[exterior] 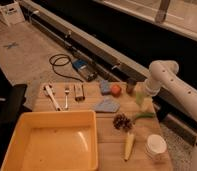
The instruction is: Stack cups into tray
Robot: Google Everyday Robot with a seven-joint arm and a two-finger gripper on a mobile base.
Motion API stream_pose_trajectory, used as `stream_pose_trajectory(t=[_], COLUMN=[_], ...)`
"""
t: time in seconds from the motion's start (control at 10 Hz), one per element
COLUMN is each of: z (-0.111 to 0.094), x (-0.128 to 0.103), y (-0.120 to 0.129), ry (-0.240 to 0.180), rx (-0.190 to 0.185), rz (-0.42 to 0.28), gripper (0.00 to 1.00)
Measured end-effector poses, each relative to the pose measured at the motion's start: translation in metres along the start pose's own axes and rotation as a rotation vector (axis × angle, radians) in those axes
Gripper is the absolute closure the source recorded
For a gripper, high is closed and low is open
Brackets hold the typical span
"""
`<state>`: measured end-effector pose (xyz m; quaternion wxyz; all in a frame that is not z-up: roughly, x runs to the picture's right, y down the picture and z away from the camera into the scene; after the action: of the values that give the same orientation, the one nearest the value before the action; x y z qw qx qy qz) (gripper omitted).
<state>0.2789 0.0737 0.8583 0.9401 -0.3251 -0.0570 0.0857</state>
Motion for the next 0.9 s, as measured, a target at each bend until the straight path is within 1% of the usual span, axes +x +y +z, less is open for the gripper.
stream_pose_trajectory(t=[0.6,0.7,0.9], z=[0.017,0.022,0.03], x=[0.011,0.014,0.014], y=[0.001,-0.001,-0.008], ry=[0.018,0.015,0.006], rx=[-0.038,-0.052,-0.062], rz=[0.027,0.036,0.046], gripper=[0.2,0.25,0.42])
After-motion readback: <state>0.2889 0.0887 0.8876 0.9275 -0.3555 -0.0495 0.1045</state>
